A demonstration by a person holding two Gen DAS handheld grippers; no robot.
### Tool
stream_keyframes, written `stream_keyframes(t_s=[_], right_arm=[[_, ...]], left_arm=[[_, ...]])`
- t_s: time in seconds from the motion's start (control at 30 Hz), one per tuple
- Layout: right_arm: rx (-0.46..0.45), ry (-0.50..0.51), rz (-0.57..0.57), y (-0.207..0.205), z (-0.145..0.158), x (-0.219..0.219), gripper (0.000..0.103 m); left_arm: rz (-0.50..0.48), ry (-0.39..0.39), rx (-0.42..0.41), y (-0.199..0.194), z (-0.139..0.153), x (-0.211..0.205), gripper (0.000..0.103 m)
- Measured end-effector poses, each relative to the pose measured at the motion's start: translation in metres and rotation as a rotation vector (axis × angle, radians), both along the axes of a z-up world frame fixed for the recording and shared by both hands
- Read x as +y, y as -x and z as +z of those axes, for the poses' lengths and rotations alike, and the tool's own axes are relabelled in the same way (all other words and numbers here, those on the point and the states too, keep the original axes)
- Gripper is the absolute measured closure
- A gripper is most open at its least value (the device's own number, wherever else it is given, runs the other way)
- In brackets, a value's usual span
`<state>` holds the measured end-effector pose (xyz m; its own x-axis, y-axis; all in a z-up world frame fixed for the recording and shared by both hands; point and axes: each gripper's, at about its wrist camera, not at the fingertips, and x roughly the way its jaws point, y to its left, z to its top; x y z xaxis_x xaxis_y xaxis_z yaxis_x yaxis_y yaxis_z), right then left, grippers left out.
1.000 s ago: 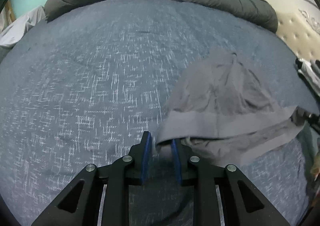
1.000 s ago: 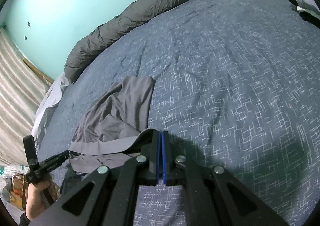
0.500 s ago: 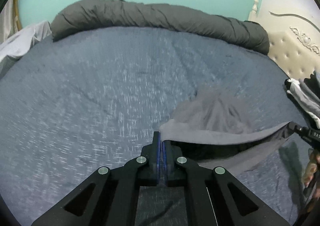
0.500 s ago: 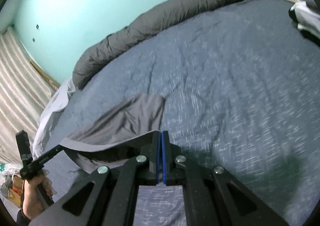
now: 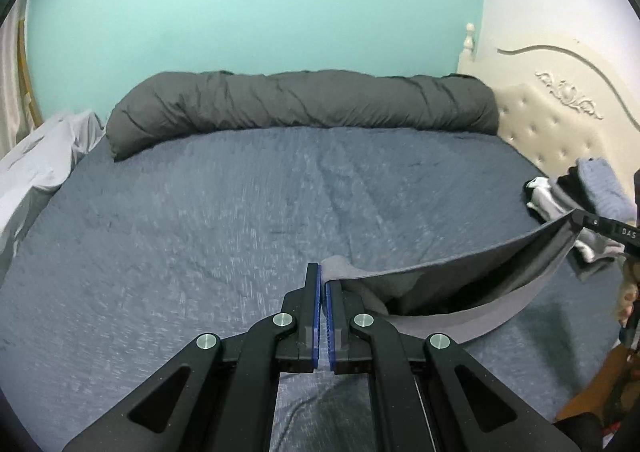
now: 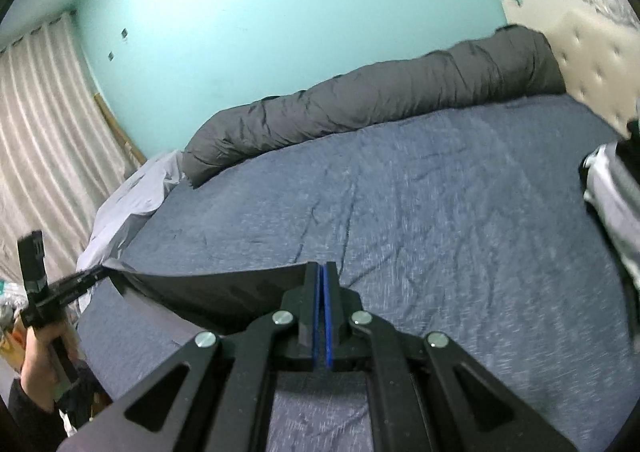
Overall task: Fold clothes
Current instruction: 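Lift and stretch the garment between both grippers, pulling the waistband taut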
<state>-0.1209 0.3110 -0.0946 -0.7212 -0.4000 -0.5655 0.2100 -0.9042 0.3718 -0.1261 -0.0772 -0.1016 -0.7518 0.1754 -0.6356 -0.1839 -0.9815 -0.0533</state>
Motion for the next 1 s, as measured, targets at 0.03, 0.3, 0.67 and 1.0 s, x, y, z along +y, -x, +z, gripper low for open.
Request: stream_keyframes(t_s=[0.03, 0.3, 0.67, 1.0], right_arm=[[0.001, -0.005, 0.005, -0.004, 0.007, 0.001, 0.102], [-0.025, -0.059, 0.026, -0.029, 0.016, -0.002, 0.102], [-0.158, -0.059, 0.014, -0.023, -0.034, 0.003, 0.102], [-0.248, -0.09, 0.033, 0.019, -0.083, -0.013, 0.102]], left_arm=[[-0.006, -0.003, 0.001, -0.004, 0.006, 0.0, 0.101], [-0.054, -0.035, -0.014, -0.028, 0.034, 0.003, 0.101], [-0.091, -0.011, -0.154, -0.019, -0.023, 0.027, 0.101], [-0.03, -0.03, -0.317, 0.008, -0.098, 0.011, 0.101]])
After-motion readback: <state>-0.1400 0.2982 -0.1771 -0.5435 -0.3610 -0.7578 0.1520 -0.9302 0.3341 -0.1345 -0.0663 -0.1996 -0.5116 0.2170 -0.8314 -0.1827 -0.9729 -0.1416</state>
